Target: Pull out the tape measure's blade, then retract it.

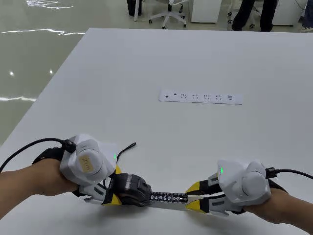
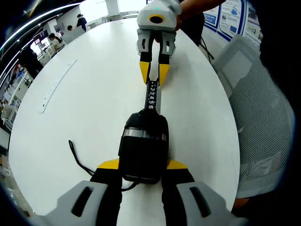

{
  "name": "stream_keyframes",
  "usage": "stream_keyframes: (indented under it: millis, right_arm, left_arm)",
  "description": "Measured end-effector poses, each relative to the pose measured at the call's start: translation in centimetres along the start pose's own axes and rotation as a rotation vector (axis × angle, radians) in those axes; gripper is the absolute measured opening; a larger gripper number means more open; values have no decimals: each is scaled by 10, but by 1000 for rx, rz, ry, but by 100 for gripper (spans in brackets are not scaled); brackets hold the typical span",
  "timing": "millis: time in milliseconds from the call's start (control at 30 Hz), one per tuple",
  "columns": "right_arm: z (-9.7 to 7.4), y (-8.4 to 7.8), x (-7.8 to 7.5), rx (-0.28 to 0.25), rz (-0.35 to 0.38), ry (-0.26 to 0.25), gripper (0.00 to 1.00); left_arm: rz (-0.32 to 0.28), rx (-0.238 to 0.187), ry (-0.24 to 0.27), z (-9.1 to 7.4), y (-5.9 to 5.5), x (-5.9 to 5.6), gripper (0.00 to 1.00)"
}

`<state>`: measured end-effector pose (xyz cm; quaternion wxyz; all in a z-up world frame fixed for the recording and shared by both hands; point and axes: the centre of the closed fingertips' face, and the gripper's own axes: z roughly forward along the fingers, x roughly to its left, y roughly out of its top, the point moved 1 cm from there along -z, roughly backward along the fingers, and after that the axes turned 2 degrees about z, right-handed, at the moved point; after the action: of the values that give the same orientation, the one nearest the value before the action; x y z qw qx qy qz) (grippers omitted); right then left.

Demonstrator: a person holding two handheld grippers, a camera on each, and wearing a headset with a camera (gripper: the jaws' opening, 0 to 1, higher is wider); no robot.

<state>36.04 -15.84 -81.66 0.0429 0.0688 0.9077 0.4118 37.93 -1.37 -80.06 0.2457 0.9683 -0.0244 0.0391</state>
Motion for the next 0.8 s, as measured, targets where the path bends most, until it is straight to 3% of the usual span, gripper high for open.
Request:
stream_keyframes:
  millis: [800]
  right_arm:
    - [-11,-7,-2,4,-8,1,11]
  left_arm:
    - [3,4,2,1,0,1,27]
